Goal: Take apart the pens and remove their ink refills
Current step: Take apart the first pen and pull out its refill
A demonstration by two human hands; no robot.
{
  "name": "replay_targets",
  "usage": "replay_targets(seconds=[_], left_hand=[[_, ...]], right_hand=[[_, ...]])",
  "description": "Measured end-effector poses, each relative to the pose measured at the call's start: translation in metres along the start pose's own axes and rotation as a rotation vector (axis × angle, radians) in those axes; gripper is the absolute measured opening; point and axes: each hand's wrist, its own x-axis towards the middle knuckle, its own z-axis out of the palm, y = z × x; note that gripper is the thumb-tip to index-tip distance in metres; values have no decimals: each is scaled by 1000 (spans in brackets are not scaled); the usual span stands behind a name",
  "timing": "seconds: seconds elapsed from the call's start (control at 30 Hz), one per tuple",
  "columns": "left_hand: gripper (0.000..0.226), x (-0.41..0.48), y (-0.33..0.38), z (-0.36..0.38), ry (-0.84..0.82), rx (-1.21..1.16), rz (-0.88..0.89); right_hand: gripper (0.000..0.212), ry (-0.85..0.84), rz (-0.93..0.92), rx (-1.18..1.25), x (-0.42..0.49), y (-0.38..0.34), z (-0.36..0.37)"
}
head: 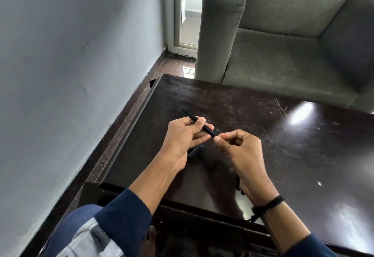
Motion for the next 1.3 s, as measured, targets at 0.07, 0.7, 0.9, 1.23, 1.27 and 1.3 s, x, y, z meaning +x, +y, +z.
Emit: replay_targets(seconds=[0.07,0.7,0.9,1.23,1.27,1.3], left_hand=[[20,1,4,-2,4,-6,14],[21,1,6,-4,16,19,21],[20,1,4,-2,16,40,19],[17,1,6,-4,-1,36,26],[18,0,5,-3,-2,37,25],[19,0,5,-3,-1,34,23]], right_hand=[[12,-29,-6,42,-1,-3,1],[14,-67,101,94,1,-4,1],[9,-33,49,59,1,-2,0],[7,-41,50,53,-1,-2,3],[6,-33,40,45,0,-2,2],[6,-31,32,45,0,-1,1]])
